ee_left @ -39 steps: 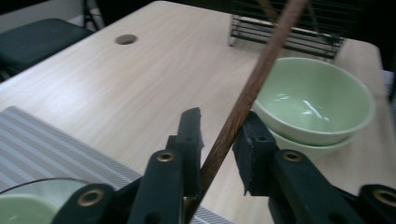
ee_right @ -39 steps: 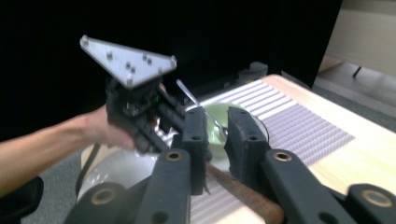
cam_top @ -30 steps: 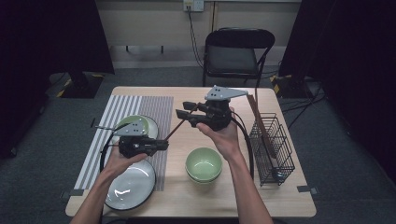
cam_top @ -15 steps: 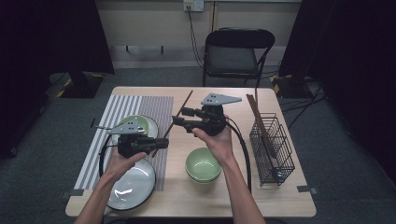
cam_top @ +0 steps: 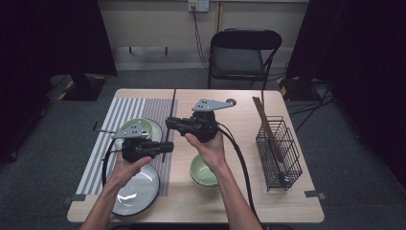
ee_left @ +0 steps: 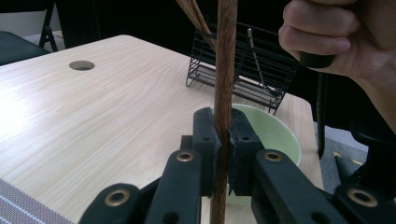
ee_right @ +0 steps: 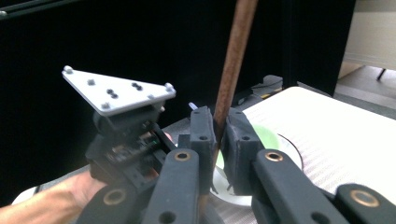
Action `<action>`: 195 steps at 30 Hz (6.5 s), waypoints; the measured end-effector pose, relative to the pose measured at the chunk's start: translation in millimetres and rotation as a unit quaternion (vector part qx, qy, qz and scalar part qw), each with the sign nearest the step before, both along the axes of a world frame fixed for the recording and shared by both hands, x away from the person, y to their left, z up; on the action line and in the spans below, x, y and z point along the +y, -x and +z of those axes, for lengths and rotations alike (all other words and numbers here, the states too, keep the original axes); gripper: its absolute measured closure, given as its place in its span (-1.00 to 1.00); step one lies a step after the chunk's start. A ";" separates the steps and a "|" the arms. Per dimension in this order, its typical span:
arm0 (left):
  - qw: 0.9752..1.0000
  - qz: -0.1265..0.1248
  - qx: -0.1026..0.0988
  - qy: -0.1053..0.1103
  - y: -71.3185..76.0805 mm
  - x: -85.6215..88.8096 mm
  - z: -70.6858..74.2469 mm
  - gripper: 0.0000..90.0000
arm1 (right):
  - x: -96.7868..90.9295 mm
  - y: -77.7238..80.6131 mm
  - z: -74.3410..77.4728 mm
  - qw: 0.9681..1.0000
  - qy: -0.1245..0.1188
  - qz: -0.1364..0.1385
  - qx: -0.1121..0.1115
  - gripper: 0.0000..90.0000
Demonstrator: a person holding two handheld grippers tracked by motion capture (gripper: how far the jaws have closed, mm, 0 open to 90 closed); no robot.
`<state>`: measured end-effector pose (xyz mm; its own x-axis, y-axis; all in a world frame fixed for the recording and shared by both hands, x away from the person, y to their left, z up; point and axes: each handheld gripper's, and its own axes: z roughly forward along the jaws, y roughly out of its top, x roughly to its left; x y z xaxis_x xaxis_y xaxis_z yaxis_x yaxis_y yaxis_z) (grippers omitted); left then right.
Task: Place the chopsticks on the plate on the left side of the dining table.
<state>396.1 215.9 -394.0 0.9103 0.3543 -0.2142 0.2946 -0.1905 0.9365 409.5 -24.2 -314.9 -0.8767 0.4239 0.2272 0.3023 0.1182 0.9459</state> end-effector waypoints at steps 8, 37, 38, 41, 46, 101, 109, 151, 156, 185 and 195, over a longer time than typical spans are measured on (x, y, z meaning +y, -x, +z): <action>1.000 0.009 0.000 0.011 3.2 2.0 2.8 0.87 | 8.3 1.8 -3.6 1.000 -0.012 -0.003 -0.004 0.70; 1.000 -0.001 -0.003 0.004 4.7 0.4 1.3 0.87 | 5.4 -3.6 -7.8 1.000 -0.003 -0.004 0.014 0.36; 1.000 -0.002 -0.002 0.004 4.8 -0.2 1.0 0.87 | 4.4 -3.8 -7.1 1.000 -0.003 -0.008 0.011 0.32; 1.000 -0.006 0.001 0.003 5.6 -1.7 0.6 0.87 | 1.3 -4.4 -4.7 1.000 0.001 -0.022 0.002 0.21; 1.000 -0.008 0.003 0.006 6.2 -0.3 1.5 0.87 | -6.0 -6.6 -3.0 0.999 0.007 -0.043 -0.001 0.08; 1.000 0.010 0.000 0.009 8.0 14.1 8.0 0.87 | -37.3 -17.3 -2.8 0.993 0.019 -0.115 -0.009 -0.39; 1.000 0.009 0.000 0.007 8.3 15.3 8.4 0.87 | -45.0 -19.2 -1.2 0.991 0.026 -0.132 -0.009 -0.45; 0.999 0.020 -0.008 0.024 8.1 37.5 16.5 0.88 | -64.6 -24.2 -14.1 0.985 0.049 -0.163 -0.002 -0.45; 1.000 0.023 -0.007 0.018 7.7 38.6 14.9 0.88 | -65.7 -24.9 -17.5 0.985 0.045 -0.164 0.005 -0.44; 0.996 0.083 -0.012 -0.024 3.8 76.4 -0.1 0.88 | -96.3 -23.4 -43.4 0.974 0.104 -0.199 0.029 -0.67; 0.995 0.094 0.002 -0.037 2.1 87.0 -11.7 0.88 | -100.1 -31.5 -68.2 0.966 0.129 -0.218 0.053 -0.67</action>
<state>394.0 303.0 -405.8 0.8253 0.5334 -0.1855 0.3361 -0.1999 0.9204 441.0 -124.4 -383.1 -0.5794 0.8024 0.1428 0.4696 0.1854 0.8632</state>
